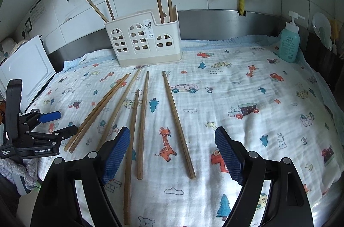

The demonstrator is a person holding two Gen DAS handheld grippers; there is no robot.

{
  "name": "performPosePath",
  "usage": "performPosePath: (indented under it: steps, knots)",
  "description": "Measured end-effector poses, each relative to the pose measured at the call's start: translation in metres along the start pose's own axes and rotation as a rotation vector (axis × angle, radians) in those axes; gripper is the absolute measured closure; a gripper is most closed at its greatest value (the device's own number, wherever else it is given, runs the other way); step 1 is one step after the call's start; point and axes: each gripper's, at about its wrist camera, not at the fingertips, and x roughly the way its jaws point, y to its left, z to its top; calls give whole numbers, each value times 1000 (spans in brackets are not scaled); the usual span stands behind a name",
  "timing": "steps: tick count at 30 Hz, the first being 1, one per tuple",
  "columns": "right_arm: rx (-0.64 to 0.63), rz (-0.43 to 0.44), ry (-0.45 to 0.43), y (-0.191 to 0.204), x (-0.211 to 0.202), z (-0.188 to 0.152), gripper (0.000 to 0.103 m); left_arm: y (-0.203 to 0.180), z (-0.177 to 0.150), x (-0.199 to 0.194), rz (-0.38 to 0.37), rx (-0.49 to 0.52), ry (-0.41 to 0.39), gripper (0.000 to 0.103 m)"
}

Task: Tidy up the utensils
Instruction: 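Close the left tool on a chopstick while the right tool grasps another chopstick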

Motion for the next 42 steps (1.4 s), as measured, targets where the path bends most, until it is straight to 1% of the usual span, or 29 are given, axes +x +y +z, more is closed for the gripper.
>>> performPosePath:
  steps: [4, 5, 7, 9, 10, 12, 13, 14, 16, 18, 19, 21, 22, 26, 28, 30, 33, 35, 37, 38, 42]
  knots:
    - [-3, 0, 4, -1, 1, 0, 25, 2, 1, 3, 6, -1, 4, 23]
    - [-3, -1, 5, -1, 2, -1, 25, 2, 1, 3, 6, 2, 4, 25]
    - [-4, -2, 7, -1, 3, -1, 25, 1, 1, 5, -9, 10, 10, 35]
    - [-6, -3, 11, -1, 5, -1, 25, -2, 2, 6, -26, 16, 11, 39]
    - [-6, -3, 12, 0, 5, -1, 25, -4, 2, 7, -32, 21, 10, 45]
    - [-9, -2, 13, 0, 6, -1, 25, -6, 3, 9, -38, 28, 10, 51]
    - [-10, -2, 14, 0, 7, -1, 25, -8, 3, 10, -42, 30, 10, 56]
    - [-10, -2, 15, 0, 7, -1, 25, -9, 4, 11, -49, 34, 11, 58]
    - [-11, -2, 17, 0, 8, -1, 25, -9, 6, 13, -59, 35, 14, 68]
    - [-10, -4, 21, -1, 9, -1, 25, -10, 8, 15, -70, 32, 15, 73]
    - [-9, -5, 22, -2, 10, -1, 25, -10, 8, 15, -72, 31, 14, 78]
    - [-11, -7, 29, -2, 12, -1, 30, -10, 9, 15, -87, 26, 16, 84]
    - [-13, -9, 35, -3, 14, -2, 31, -10, 9, 15, -92, 23, 16, 86]
    - [-30, -10, 50, -1, 18, -2, 37, -9, 9, 15, -120, 6, 16, 86]
    - [-34, -5, 53, -1, 19, -2, 42, -9, 9, 15, -132, -1, 17, 86]
    - [-37, -5, 52, 0, 21, -2, 43, -8, 10, 17, -136, -3, 21, 86]
    - [-42, -3, 55, 0, 23, -2, 43, -10, 12, 20, -128, 4, 26, 86]
    - [-53, 3, 61, 1, 25, -1, 52, -11, 14, 21, -124, 8, 26, 86]
    - [-66, 0, 64, 3, 27, -1, 53, -11, 16, 23, -118, 6, 27, 86]
    - [-72, 1, 66, 4, 28, 0, 55, -11, 17, 24, -117, 3, 25, 86]
    - [-82, 3, 74, 3, 33, 0, 61, -10, 17, 25, -106, -8, 18, 92]
